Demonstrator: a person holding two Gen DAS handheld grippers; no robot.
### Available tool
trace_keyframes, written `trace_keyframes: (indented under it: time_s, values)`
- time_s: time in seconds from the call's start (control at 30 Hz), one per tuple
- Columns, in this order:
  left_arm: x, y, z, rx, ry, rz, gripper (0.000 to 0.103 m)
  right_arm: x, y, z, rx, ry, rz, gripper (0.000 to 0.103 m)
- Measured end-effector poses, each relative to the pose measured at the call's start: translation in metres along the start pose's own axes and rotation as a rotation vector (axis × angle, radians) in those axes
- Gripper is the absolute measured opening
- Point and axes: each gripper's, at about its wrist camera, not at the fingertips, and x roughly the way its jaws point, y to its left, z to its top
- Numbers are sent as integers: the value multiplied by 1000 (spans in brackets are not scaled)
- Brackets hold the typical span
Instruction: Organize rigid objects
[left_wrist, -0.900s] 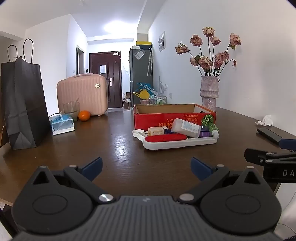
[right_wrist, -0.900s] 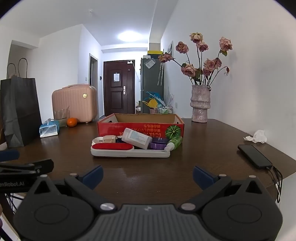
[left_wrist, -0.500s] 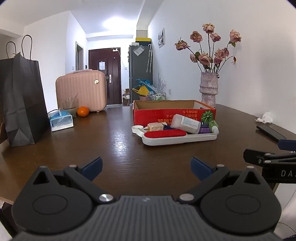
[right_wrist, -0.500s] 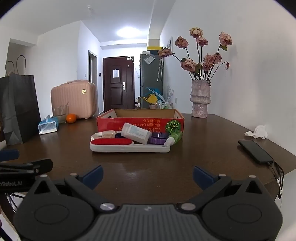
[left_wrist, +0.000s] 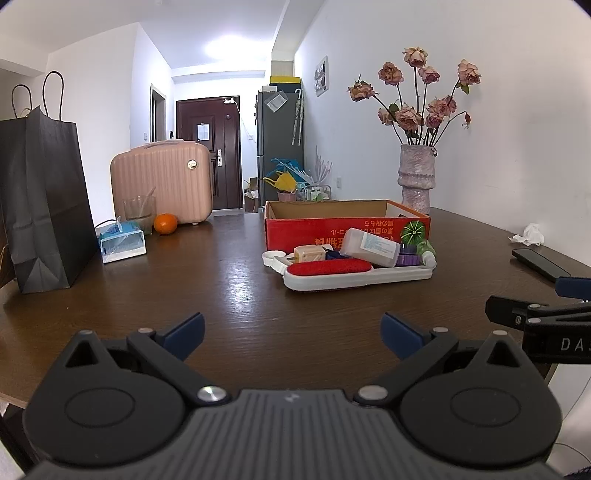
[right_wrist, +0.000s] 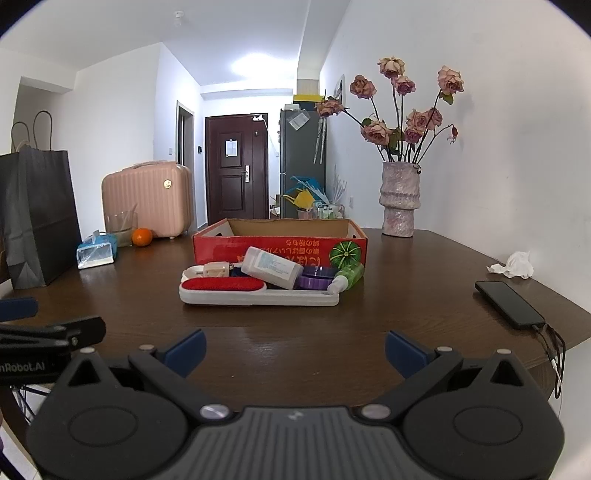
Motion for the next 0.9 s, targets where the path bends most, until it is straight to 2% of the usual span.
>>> trace_keyframes:
  time_s: [0.9]
  values:
    - [-1, -1, 4, 1, 1, 0, 103, 1, 0, 0, 2, 1, -2, 103]
